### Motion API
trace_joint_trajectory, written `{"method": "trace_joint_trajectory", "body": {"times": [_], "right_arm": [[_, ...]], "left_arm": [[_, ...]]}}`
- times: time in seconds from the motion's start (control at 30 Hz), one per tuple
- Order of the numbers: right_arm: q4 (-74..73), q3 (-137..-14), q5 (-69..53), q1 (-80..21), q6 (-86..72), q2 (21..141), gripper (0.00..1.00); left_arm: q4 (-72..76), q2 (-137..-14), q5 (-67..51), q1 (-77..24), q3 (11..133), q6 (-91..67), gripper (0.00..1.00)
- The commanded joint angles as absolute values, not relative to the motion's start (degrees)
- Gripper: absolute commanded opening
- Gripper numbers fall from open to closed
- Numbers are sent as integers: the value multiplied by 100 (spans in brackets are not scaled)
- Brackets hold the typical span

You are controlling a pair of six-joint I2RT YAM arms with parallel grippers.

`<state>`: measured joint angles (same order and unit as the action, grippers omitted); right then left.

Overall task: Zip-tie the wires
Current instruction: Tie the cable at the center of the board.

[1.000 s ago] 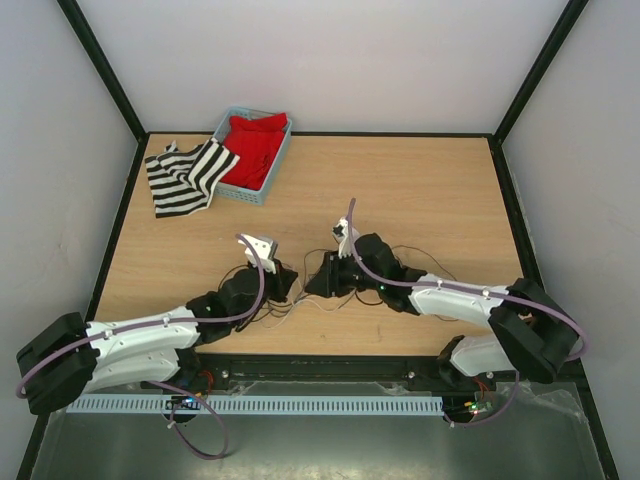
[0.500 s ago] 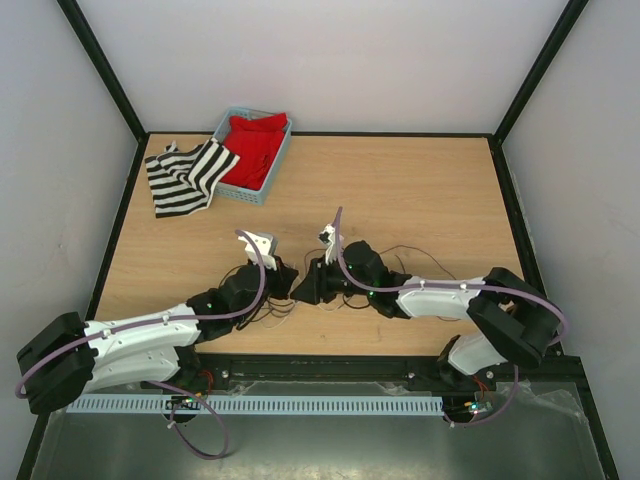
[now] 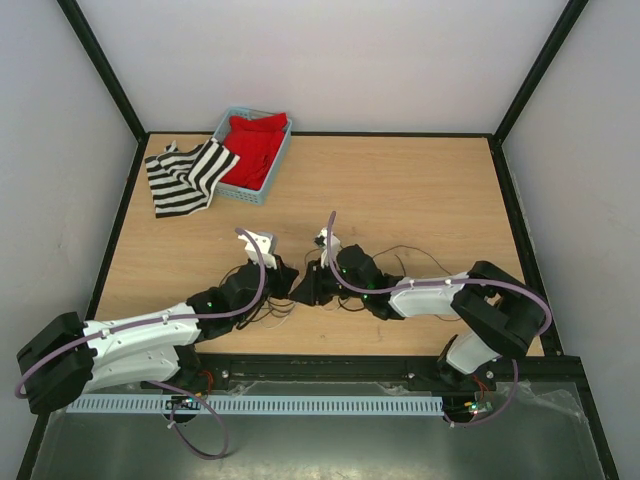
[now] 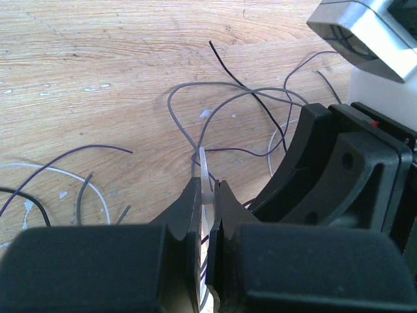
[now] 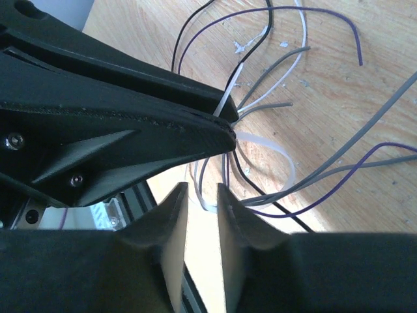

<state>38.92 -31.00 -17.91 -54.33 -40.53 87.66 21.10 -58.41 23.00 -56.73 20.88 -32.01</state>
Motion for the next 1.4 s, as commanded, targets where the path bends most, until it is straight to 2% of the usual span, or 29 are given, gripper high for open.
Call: {"method": "trace_joint_trajectory", "body": {"times": [0.0, 0.1, 0.2, 0.3, 0.43, 0.63, 0.8, 0.97, 1.17, 1.23, 1.37], "right_arm": [[4298, -3179, -1656, -5481, -4109, 8817, 28], [4279, -3167, -1614, -5482, -4083, 8754, 11], [4201, -3146, -1569, -5484, -3997, 8670, 0], [4175, -3095, -1525, -5480, -3923, 8600, 0], [4171, -3060, -1529, -5480, -3879, 8573, 0], [4203, -3058, -1658, -5471, -3717, 8579, 0], [4230, -3017, -1913, -5340, -3607, 8550, 0], [4426, -2910, -2546, -4978, -3439, 8521, 0], [4760, -2896, -3906, -4539, -3087, 8667, 0], [4756, -2932, -4189, -4497, -2917, 8698, 0], [4688, -3009, -4706, -4450, -2648, 8759, 0]], "left_arm": [[2058, -5818, 2369, -5690, 2280, -3293, 0], [2032, -5795, 2373, -5688, 2281, -3304, 0], [2018, -5709, 2366, -5690, 2257, -3298, 3], [1991, -5563, 2356, -5695, 2191, -3250, 10], [1945, -5318, 2390, -5680, 2090, -3238, 13], [1822, -4882, 2361, -5637, 2009, -3020, 39], [1518, -3938, 2012, -5337, 1895, -2545, 66], [1330, -2711, 1201, -4674, 1436, -2479, 79], [1279, -1594, -61, -3861, 988, -2469, 83], [1279, -1333, -442, -3704, 930, -2277, 78], [1348, -1280, -499, -3674, 880, -2177, 59]]}}
